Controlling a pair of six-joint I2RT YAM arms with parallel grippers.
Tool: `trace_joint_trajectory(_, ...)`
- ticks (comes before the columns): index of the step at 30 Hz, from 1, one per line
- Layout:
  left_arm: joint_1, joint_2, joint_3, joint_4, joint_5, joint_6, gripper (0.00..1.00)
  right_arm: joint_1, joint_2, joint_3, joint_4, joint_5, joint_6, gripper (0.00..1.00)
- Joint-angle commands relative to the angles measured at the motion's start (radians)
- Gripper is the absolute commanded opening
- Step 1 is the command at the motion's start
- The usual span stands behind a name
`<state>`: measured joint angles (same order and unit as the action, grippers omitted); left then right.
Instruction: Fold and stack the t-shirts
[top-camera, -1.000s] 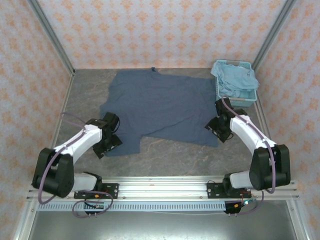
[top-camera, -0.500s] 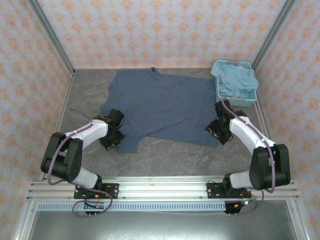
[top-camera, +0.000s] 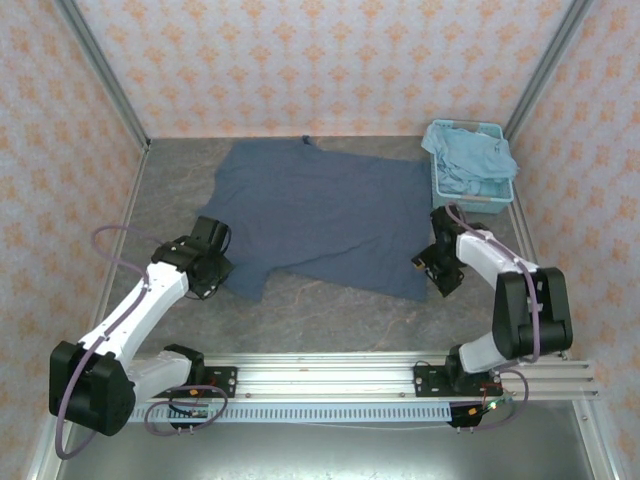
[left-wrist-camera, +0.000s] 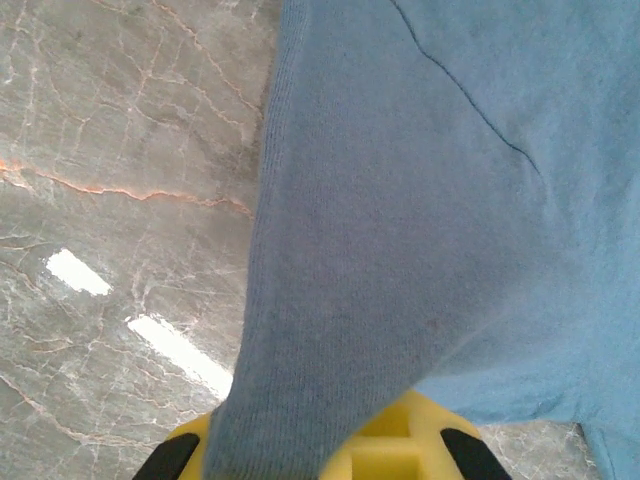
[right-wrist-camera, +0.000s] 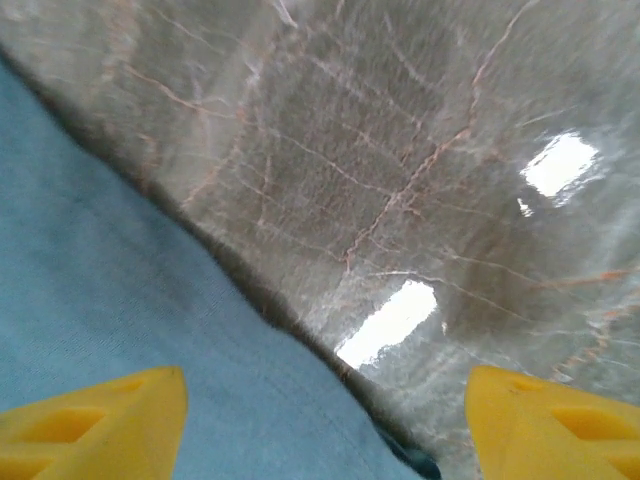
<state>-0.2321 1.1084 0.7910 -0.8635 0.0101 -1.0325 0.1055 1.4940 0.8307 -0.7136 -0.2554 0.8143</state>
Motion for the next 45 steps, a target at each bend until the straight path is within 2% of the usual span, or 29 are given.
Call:
trace_joint_trajectory(1,0.003,-0.005,-0.014,-0.04,-0.028,-0.038,0.0,0.034,0.008,0.007,0.022,-0.039,0.066,0.74)
trace_joint_trajectory(6,0.003,-0.023,-0.036,-0.032,-0.018,-0.043,0.0,0.112,-0.006,-0.016,0.032,-0.03,0.141,0.75)
trace_joint_trajectory(11,0.003,-0.035,-0.041,-0.034,-0.01,-0.035,0.0,0.119,0.03,-0.005,-0.043,0.002,0.144,0.76)
trace_joint_trajectory(18,0.004,-0.041,-0.033,-0.04,-0.012,-0.032,0.0,0.152,-0.071,-0.007,-0.153,0.05,0.165,0.76)
trace_joint_trajectory(23,0.001,-0.045,-0.038,-0.034,-0.012,-0.037,0.0,0.201,-0.066,-0.051,-0.054,-0.009,0.21,0.78)
trace_joint_trajectory(29,0.002,-0.054,-0.035,-0.04,-0.01,-0.032,0.0,0.204,0.03,-0.038,0.003,0.012,0.201,0.75)
trace_joint_trajectory(31,0.002,-0.057,-0.033,-0.04,-0.01,-0.031,0.0,0.203,0.055,-0.037,0.026,0.027,0.186,0.7)
trace_joint_trajectory(33,0.001,-0.063,-0.028,-0.036,-0.01,-0.028,0.0,0.202,0.086,-0.021,0.035,0.052,0.153,0.59)
trace_joint_trajectory(36,0.001,-0.073,-0.013,-0.028,-0.01,-0.016,0.0,0.202,0.105,0.004,0.068,0.077,0.102,0.29)
trace_joint_trajectory(39,0.002,-0.08,0.018,-0.013,-0.012,0.003,0.0,0.201,0.105,0.073,0.083,0.067,0.038,0.03)
trace_joint_trajectory(40,0.001,-0.082,0.034,-0.011,-0.018,0.012,0.0,0.204,0.101,0.111,0.072,0.066,0.013,0.0)
trace_joint_trajectory(45,0.002,-0.1,0.185,-0.007,-0.068,0.045,0.0,0.208,0.038,0.369,-0.007,0.082,-0.127,0.0)
